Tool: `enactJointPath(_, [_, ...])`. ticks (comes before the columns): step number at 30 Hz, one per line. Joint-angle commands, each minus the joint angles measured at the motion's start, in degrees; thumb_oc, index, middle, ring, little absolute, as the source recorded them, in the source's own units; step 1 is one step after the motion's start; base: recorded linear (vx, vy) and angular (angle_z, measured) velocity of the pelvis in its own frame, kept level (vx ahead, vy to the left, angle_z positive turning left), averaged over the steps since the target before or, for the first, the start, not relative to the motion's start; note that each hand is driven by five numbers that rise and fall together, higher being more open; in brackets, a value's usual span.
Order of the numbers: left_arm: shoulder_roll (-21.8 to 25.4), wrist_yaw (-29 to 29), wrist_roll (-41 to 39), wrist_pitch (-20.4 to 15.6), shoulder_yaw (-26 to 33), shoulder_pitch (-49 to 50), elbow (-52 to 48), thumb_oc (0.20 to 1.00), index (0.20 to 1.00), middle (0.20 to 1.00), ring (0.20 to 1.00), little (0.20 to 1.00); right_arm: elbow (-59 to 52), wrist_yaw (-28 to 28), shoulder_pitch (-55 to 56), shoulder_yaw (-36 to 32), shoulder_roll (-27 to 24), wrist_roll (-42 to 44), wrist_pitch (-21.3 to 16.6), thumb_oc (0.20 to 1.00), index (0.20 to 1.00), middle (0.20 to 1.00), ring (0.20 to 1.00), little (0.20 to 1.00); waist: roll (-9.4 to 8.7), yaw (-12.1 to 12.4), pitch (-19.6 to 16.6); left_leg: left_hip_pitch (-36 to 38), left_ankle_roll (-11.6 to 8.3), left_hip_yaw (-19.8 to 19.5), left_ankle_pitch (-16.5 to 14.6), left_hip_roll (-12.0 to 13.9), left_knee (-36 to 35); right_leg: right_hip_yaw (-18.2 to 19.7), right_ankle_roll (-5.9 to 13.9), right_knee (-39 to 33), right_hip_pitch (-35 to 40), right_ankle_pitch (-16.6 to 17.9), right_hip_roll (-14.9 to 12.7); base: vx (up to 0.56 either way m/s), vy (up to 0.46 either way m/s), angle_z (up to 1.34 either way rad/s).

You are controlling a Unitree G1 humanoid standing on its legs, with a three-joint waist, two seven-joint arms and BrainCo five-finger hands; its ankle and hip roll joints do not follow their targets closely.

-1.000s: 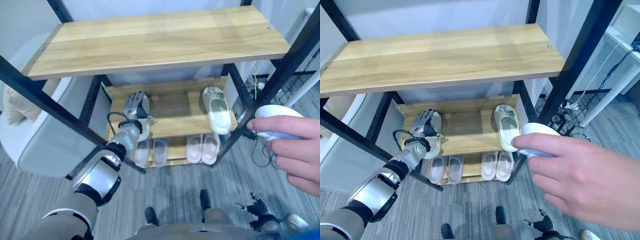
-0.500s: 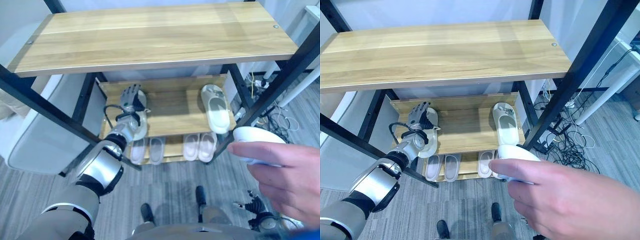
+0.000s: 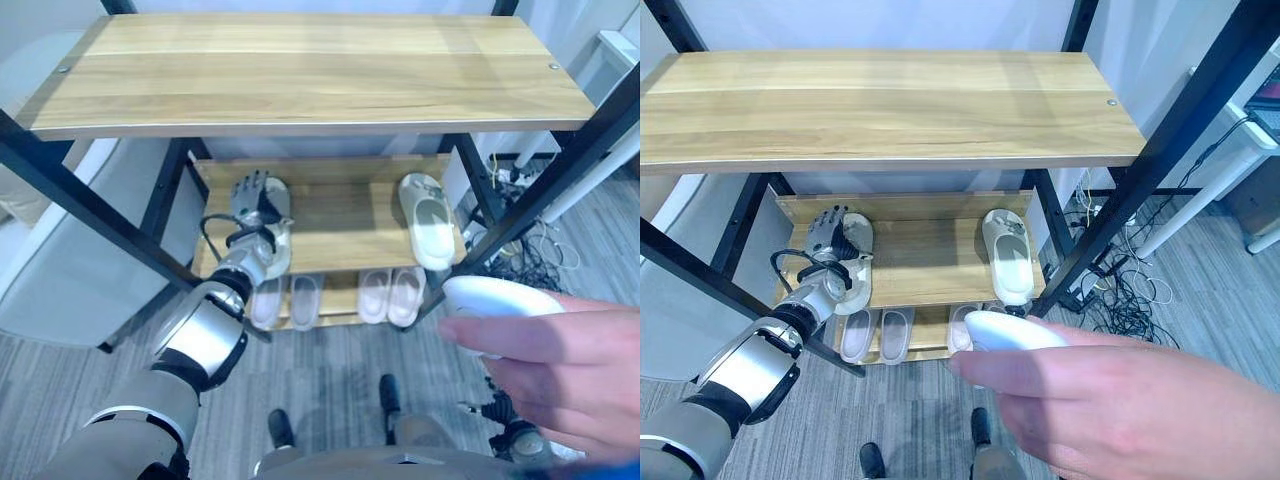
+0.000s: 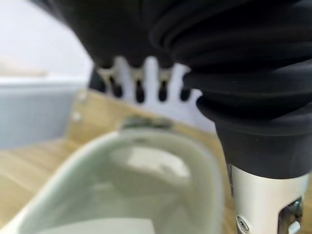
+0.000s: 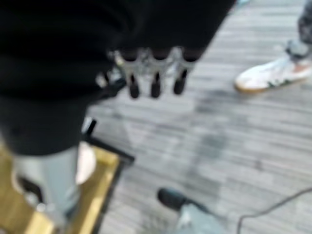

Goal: Arrange the slippers neatly on the shoe rack.

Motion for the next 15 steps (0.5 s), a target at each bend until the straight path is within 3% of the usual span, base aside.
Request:
enactJointPath(1, [2.73,4.25,-2.15,-0.10,4.25,-8.73,2.77,1.000,1.000,1.000,1.000,1.000,-1.12,-1.39,-2.46,1.30,-0.24,-0.54,-1.36,1.000,1.000,1.000,1.000,1.000,0.47,0.06,4.12,-0.58,-0.49,-3.71,-1.74,-0.86,0.71,-0.74,3.70,4.40,-1.85,-5.34,-1.41,0.00,0.000,0.00])
enactJointPath(15, [4.63,6.71,-4.87,-0.82,6.10,-7.54,1.27,1.000,1.000,1.000,1.000,1.000,-0.88,-2.07,-3.42,1.96,0.42,-0.25,-1.36,1.000,1.000,1.000,1.000,1.000,0.22,0.26,5.55,-1.64,-0.62,-3.62,-1.21,-0.49,0.71,-0.29,3.70,4.99,-3.64,-5.21,-1.15,0.00,0.000,0.00])
